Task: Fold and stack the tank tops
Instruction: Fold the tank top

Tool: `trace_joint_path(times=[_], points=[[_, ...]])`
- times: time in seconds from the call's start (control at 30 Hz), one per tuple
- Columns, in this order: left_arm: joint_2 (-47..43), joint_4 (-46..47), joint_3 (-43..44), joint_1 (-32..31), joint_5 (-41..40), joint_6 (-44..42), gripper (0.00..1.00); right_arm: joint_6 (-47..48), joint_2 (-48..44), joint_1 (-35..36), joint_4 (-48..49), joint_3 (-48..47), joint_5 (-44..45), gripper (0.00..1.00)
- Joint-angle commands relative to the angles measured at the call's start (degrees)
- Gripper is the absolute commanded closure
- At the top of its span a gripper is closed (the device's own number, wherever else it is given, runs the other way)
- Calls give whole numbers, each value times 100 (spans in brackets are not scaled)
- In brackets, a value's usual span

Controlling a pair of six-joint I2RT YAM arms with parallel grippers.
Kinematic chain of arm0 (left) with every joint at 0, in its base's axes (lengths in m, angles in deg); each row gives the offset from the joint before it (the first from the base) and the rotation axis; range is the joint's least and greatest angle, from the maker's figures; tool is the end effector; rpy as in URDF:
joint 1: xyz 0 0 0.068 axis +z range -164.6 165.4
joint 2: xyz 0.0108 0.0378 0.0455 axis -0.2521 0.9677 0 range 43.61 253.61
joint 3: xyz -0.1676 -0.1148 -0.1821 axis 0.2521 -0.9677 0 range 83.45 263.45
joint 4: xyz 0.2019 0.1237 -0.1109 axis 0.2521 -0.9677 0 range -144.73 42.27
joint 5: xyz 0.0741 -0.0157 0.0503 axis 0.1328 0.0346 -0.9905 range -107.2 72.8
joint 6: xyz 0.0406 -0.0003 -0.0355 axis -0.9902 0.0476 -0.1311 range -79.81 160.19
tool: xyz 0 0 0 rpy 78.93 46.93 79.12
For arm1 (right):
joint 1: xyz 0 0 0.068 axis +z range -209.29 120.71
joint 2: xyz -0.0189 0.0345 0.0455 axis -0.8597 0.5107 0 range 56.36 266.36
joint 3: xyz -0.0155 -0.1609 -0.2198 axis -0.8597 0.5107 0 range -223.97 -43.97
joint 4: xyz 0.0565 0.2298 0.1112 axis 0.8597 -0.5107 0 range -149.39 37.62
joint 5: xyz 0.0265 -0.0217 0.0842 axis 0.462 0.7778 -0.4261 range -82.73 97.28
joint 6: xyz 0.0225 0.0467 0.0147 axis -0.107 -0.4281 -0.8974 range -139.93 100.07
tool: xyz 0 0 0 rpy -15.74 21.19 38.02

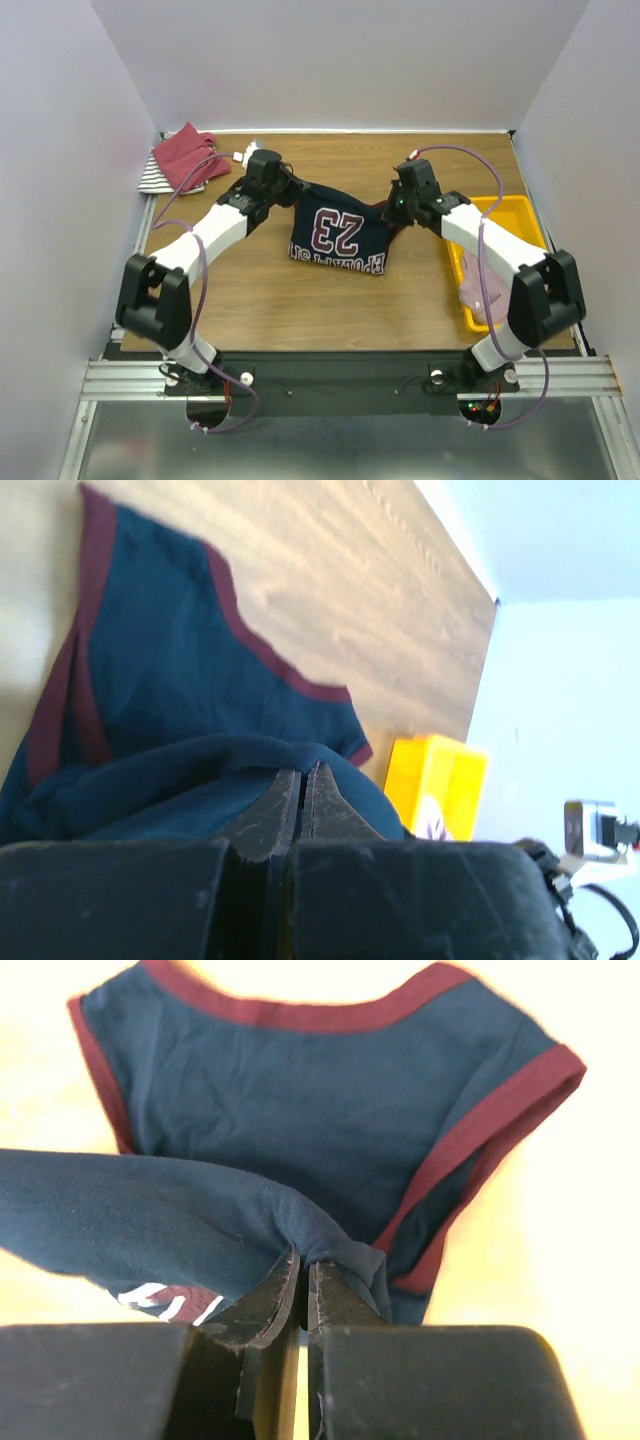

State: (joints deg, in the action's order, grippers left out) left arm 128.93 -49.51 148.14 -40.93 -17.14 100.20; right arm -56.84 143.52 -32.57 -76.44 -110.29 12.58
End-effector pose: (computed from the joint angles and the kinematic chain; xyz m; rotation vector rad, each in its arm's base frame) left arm 0.3138 -0.1554 0.3046 -0.6069 2.0075 -0.9610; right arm 0.3006 0.1475 0.2689 0.2582 2.3782 0.4294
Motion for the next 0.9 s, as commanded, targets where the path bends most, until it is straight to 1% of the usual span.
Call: trace_joint_path(times=[0.0,0.03,0.1,0.13,0.2,0.23,0.27,0.3,0.33,0.37,0.4,0.43,0.47,0.5,0.53,0.6,0.67,0.7,0.77,0.8,0.83,0.87], points=[[1061,862,920,425,335,-261,100,447,730,-613,637,-529,-677,100],[1309,1012,1080,470,494,-331,100,465,924,-694,708,-618,-714,100],[1810,1206,1440,541,548,-402,100,517,1302,-931,832,-872,-881,99],[2318,1337,1781,645,644,-437,100,544,1556,-1010,910,-1195,-934,100],[2839,1714,2282,751,969,-411,100,562,2268,-1247,981,-1592,-1145,99],[3328,1873,2416,830,1083,-333,100,570,2488,-1292,1008,-2012,-1180,94],[3551,2066,2548,866,1380,-297,100,562,2699,-1344,1025,-2207,-1146,89],[3779,2364,2827,901,1514,-271,100,562,2963,-1406,1025,-2427,-1145,81],[4086,2375,2952,927,1550,-244,96,579,3348,-1424,1017,-2664,-1154,61],[4176,2402,3040,962,1585,-218,88,649,3500,-1433,1017,-3006,-1198,52],[4195,2454,3085,980,1577,-218,82,719,3580,-1441,1017,-3131,-1181,45],[4134,2498,3085,989,1524,-244,72,772,3607,-1442,1017,-3202,-1154,34],[4064,2525,3076,998,1419,-401,66,825,3572,-1442,1008,-3281,-1041,30],[3889,2516,3033,1015,1366,-472,65,834,3528,-1442,1008,-3273,-988,23],[3809,2516,3006,1033,1322,-533,62,869,3371,-1442,999,-3247,-944,21],[3624,2472,2849,1059,1252,-613,60,861,3212,-1433,947,-3107,-795,20],[3326,2411,2725,1059,1094,-701,51,834,2932,-1398,920,-2887,-733,20],[3220,2254,2646,1051,997,-736,51,852,2826,-1276,903,-2582,-497,20],[2921,2095,2357,1024,752,-762,51,887,2528,-1047,902,-2263,-40,18],[2825,1798,2182,998,629,-771,51,887,2465,-968,902,-2010,49,18],[2632,1656,2067,911,436,-745,53,852,2395,-889,902,-1903,128,18],[2535,1637,1909,849,434,-736,55,843,2324,-801,902,-1771,225,18]])
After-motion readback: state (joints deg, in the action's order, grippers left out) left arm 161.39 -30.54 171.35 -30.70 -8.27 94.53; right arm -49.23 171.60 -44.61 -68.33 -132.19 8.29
